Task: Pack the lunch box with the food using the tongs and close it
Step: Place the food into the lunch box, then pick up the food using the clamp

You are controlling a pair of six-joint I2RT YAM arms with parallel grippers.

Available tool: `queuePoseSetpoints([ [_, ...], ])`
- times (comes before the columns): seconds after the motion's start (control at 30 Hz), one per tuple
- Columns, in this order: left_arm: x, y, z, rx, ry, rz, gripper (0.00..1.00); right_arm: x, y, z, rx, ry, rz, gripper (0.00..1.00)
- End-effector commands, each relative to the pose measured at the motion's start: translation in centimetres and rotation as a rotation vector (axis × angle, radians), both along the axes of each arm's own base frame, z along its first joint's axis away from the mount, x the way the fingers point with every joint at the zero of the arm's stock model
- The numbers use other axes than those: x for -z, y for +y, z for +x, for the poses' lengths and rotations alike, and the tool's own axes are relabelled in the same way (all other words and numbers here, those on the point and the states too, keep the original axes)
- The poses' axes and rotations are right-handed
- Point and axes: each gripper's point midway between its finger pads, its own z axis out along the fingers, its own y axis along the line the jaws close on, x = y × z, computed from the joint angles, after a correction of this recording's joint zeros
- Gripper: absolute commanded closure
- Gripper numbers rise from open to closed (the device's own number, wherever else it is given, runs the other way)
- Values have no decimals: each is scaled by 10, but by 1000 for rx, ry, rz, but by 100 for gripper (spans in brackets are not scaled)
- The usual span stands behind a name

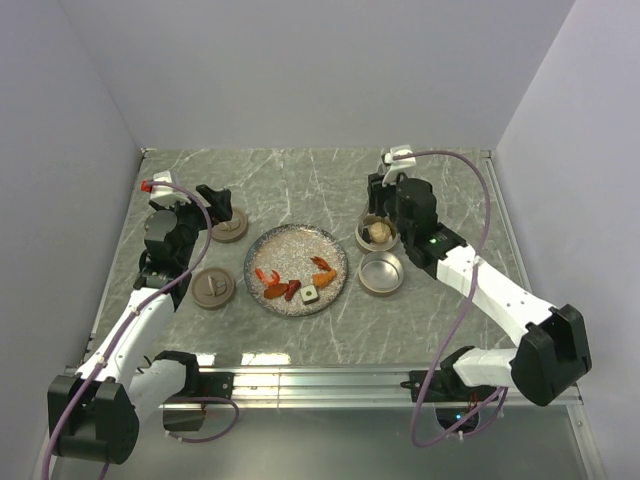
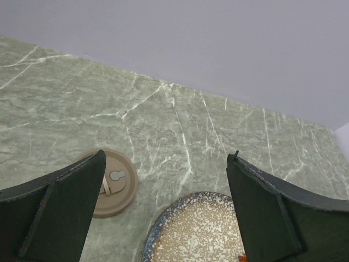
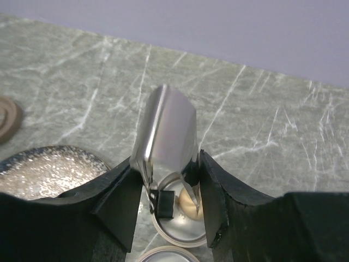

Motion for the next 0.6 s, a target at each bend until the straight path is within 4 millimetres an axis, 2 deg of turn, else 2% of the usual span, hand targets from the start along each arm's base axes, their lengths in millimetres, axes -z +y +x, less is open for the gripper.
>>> queuePoseSetpoints([
  [0.0,-23,-4,1,21,-69,-17,1,-61,0,-9,-28,-147,97,49],
  [0.17,-23,-3,1,19,-71,-17,0,-84,3,-31,-74,-201,134,50],
  [0.27,-23,-4,1,22,-71,-18,1,-89,19,-46,-150,-207,154,51],
  [0.4,-22,-4,2,22,-66,-18,1,-80,50,-65,-257,-169,201,52],
  [0.57,-22,-5,2,28,-64,-21,1,-53,88,-88,-363,-91,214,52],
])
